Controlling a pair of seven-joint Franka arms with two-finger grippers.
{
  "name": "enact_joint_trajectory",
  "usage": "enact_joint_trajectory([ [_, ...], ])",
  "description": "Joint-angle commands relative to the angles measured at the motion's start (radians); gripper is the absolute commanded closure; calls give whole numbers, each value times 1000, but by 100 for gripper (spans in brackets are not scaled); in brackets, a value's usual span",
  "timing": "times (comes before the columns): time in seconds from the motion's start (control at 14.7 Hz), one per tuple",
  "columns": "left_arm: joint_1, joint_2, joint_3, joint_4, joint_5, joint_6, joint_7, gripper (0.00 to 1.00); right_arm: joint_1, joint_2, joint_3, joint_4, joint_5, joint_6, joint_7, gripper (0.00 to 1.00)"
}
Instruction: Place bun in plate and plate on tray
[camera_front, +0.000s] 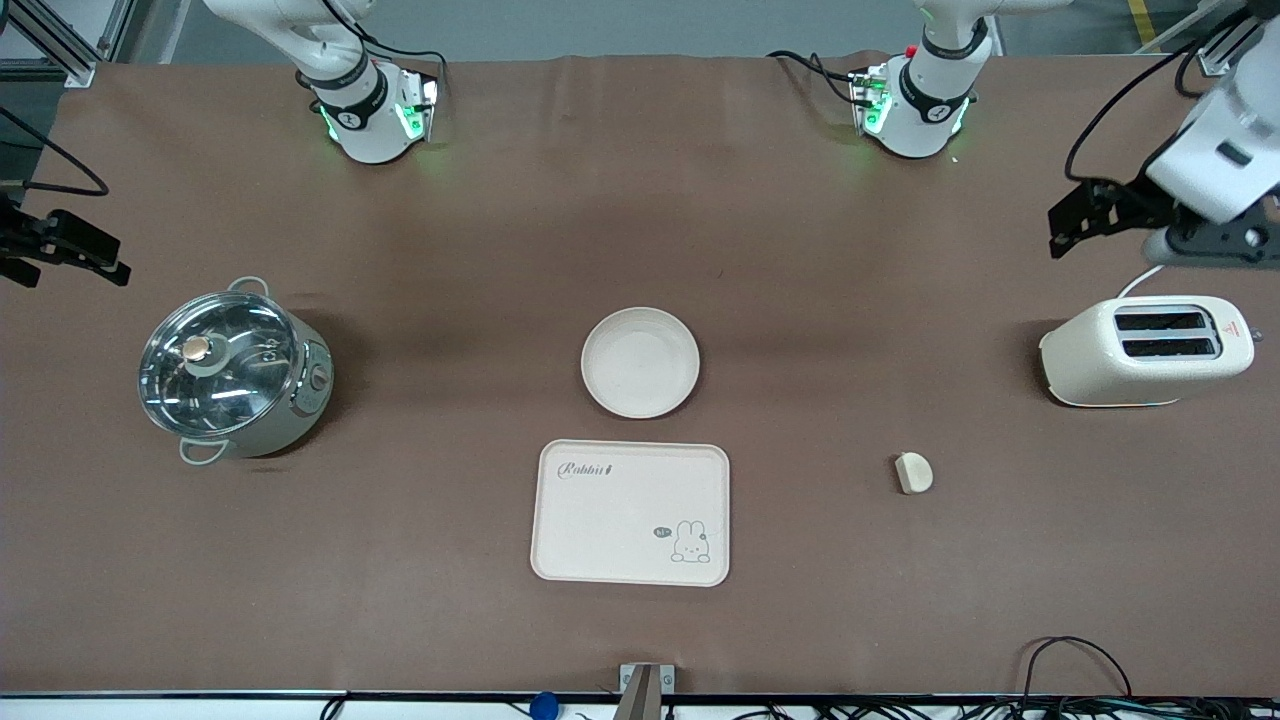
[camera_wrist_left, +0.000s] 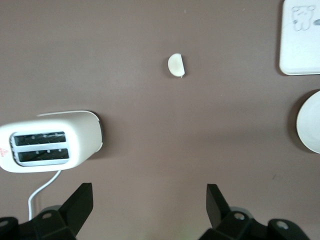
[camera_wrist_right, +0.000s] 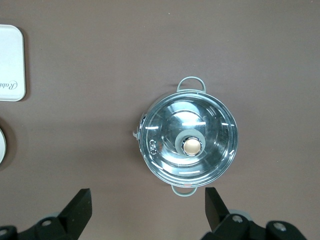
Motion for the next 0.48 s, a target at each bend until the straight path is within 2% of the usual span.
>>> enact_joint_trajectory([
  [0.0,-8,95,-8,24,19,41,-94,0,7,-21,-8,-27,15,-15,14,0],
  [0.2,-11,140,-14,-75,19,197,-147,0,7,-19,-9,-97,41,-17,14,0],
  [0.34,-3,178,-14,-149,19,326,-148,0,-6,-27,-12,-192,159,-17,17,0],
  [0.41,-3,199,-14,-184,17,398,-151,0,-11,-22,-12,-213,184,-8,19,0],
])
